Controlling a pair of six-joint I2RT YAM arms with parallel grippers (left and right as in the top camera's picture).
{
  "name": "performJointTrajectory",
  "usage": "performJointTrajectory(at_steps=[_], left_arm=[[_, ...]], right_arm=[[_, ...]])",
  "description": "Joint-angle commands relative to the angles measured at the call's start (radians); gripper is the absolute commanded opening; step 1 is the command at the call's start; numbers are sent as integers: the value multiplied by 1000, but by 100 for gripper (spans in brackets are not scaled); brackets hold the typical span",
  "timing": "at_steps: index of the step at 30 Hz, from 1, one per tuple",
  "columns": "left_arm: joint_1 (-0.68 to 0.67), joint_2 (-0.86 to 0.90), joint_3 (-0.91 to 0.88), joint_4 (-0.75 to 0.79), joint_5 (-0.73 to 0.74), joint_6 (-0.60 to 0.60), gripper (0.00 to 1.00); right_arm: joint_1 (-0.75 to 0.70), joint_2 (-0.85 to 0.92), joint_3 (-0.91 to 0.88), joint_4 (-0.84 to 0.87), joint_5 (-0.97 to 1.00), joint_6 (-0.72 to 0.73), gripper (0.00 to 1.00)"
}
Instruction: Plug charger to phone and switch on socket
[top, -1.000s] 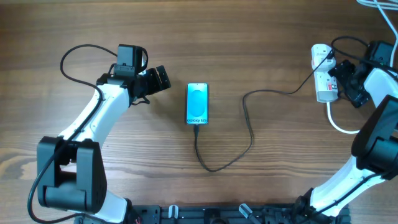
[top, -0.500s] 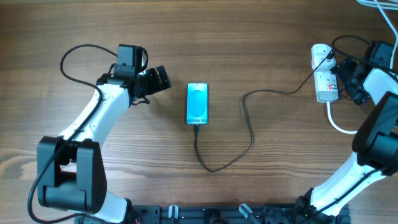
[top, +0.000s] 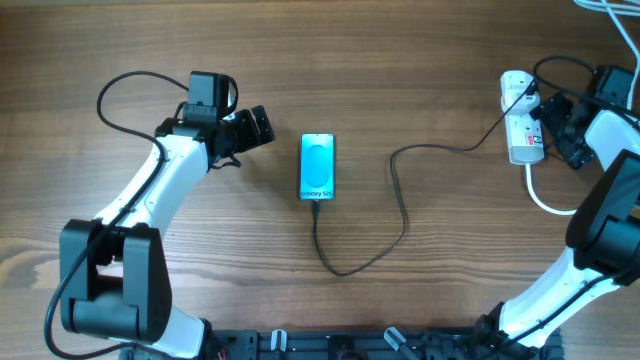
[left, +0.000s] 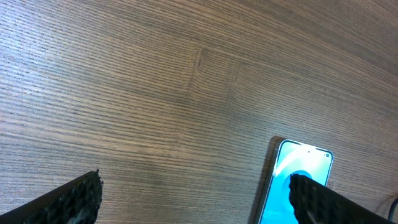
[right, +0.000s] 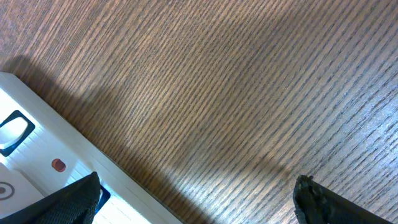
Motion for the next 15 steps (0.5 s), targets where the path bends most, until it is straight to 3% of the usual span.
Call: performJointTrajectory(at_steps=[1, 7, 15], left_arm=[[2, -7, 3, 0, -13, 5, 100], [2, -7, 3, 0, -13, 5, 100], [2, -7, 3, 0, -13, 5, 100]], right_arm=[[7, -27, -10, -1, -13, -3, 100], [7, -42, -10, -13, 122, -5, 100], [10, -76, -10, 11, 9, -6, 100]])
